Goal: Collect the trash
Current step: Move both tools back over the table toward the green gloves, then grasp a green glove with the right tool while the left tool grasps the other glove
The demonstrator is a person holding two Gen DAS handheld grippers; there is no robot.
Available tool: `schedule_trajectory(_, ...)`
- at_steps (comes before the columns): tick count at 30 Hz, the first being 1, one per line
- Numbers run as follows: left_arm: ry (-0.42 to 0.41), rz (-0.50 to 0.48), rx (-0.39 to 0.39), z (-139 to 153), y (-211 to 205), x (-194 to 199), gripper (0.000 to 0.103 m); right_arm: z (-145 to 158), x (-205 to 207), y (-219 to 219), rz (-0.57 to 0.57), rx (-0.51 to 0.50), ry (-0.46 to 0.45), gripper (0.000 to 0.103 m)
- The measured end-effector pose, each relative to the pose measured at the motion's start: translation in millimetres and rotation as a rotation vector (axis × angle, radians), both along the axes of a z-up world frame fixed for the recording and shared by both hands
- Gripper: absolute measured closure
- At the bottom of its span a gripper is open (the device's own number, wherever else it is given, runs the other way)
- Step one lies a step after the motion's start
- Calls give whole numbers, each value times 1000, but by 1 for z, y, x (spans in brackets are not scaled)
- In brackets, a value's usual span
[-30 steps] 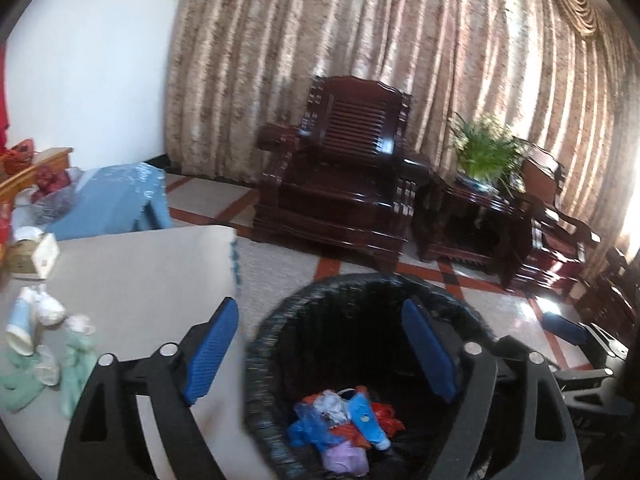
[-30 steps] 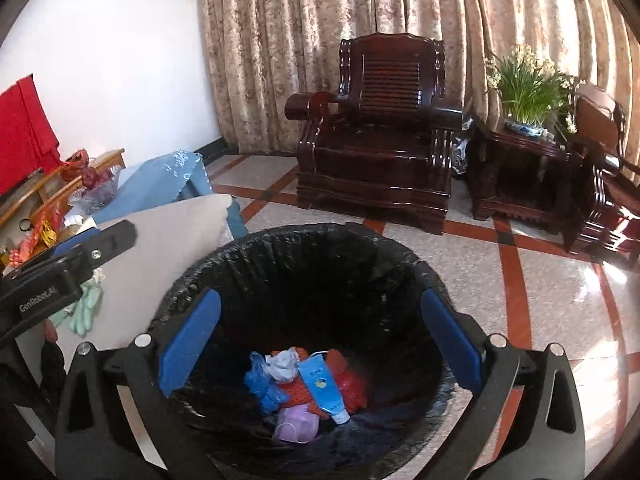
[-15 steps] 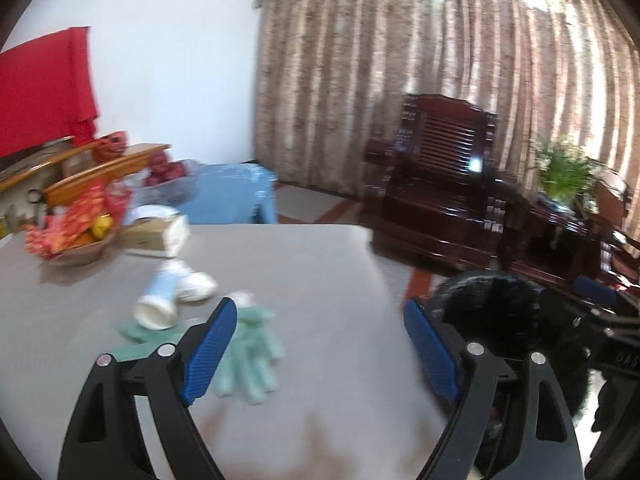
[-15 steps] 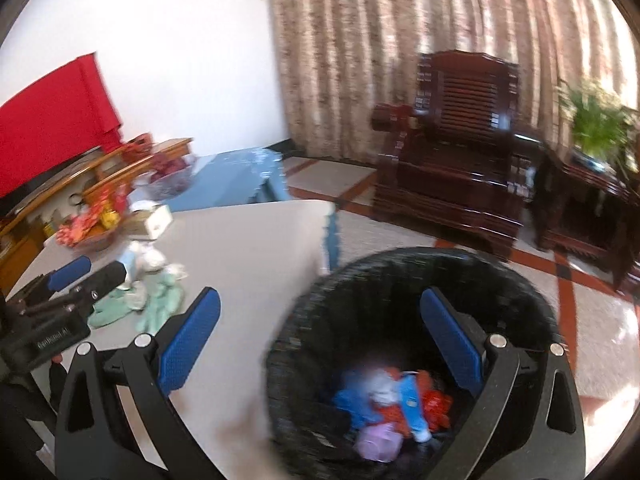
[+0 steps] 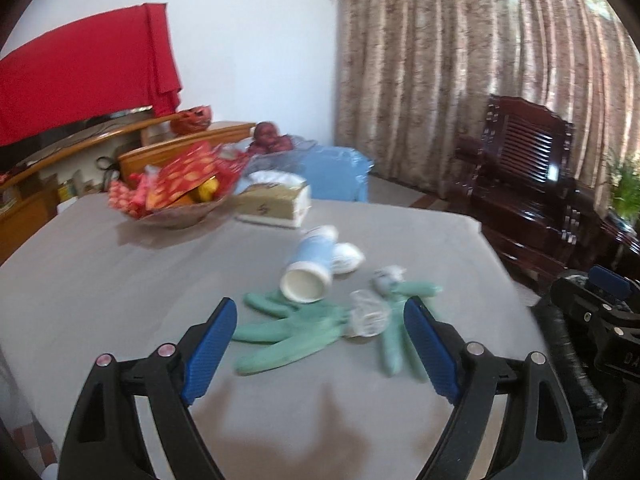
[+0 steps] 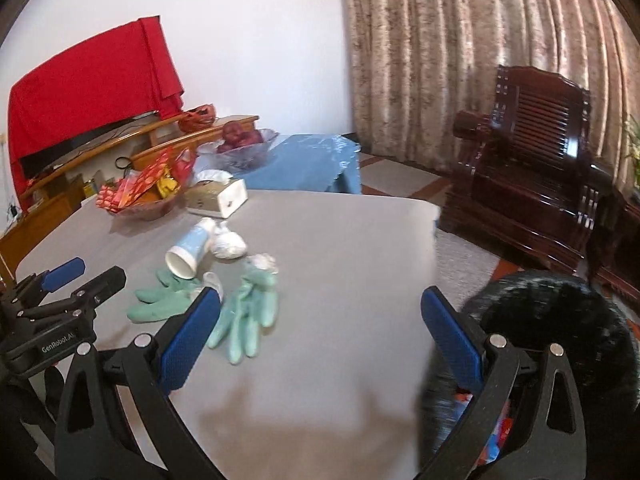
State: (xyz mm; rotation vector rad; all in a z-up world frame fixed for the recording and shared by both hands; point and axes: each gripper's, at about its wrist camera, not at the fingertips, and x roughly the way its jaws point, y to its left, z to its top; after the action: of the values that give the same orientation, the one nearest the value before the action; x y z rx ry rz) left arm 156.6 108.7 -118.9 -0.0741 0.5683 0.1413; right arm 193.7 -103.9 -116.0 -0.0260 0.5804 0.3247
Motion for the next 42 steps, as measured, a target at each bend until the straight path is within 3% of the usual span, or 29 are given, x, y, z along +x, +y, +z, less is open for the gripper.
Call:
schedule_trajectory(15,86,90,-16,-49,51,30,19,-71,61,74,25,-69,123,6)
schedule_trajectory(18,97,93,-21,-55,55,37,19,-85,74,84,25,-101,182,6)
schedule_trajectory(24,121,100,-40,-67,62,42,19,-97,85,92,48,-118,253,7)
schedule_trajectory(27,133,98,-47,-71,63,45,19,-101,88,99,75,-135,277,23)
schedule_trajectory(31,151,85,-45,-73,58,49,19,-106,90,104,107,-138,311,31)
schedule_trajectory(33,159,78,-45,-74,57,50,20,-105,88,106,129,-141,307,40)
schedule_trajectory(36,169,64,-52,-75,56,52,20,-103,85,109,170,-130,301,70)
schedule_trajectory(38,173,57,-47,-76,52,51,20,-102,84,107,190,-97,307,83)
schedule_trajectory(42,190,31,-43,-77,46,55,20,-98,82,97,171,-57,298,89)
